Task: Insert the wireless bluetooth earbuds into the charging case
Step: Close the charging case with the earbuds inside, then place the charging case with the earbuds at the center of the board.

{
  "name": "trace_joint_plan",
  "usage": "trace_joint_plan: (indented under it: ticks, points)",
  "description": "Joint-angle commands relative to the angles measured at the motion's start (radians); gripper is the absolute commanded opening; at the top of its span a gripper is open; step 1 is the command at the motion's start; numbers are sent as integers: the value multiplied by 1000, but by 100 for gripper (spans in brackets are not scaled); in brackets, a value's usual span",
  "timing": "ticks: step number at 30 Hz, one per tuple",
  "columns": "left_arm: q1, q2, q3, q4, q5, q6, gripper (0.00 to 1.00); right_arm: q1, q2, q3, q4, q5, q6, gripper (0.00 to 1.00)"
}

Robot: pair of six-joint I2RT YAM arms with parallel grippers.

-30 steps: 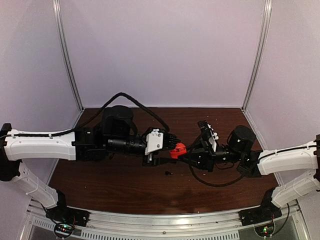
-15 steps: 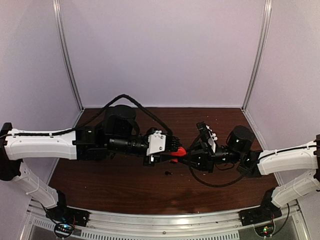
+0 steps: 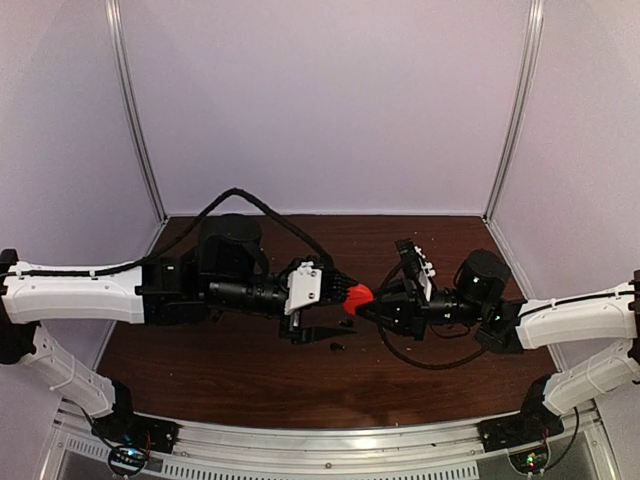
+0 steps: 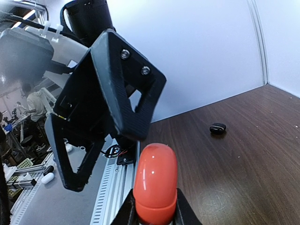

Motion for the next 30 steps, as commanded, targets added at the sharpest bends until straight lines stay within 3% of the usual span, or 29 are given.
trace_joint_plan:
  ticks: [1, 6, 11, 15, 19, 25, 30]
  points:
    - [44, -79, -54, 136, -6, -102, 83, -23, -15, 9, 35, 71, -11, 3]
    - [54, -89, -90, 138, -97, -54, 94, -45, 1, 11, 27, 81, 24, 9]
    - [73, -89, -121, 181, -166, -54, 96, -100, 20, 13, -22, 132, 63, 14]
    - [133, -79, -145, 235, -183, -165, 96, -188, 84, 46, -137, 171, 78, 15]
    - [166, -60, -161, 274, -342, -293, 98, -281, 158, 64, -191, 182, 113, 16]
    - [273, -47, -188, 284, -409, -560, 98, -401, 285, 126, -264, 178, 131, 19]
    - [313, -59, -206, 287, -434, -620, 98, -473, 448, 187, -285, 108, 154, 21]
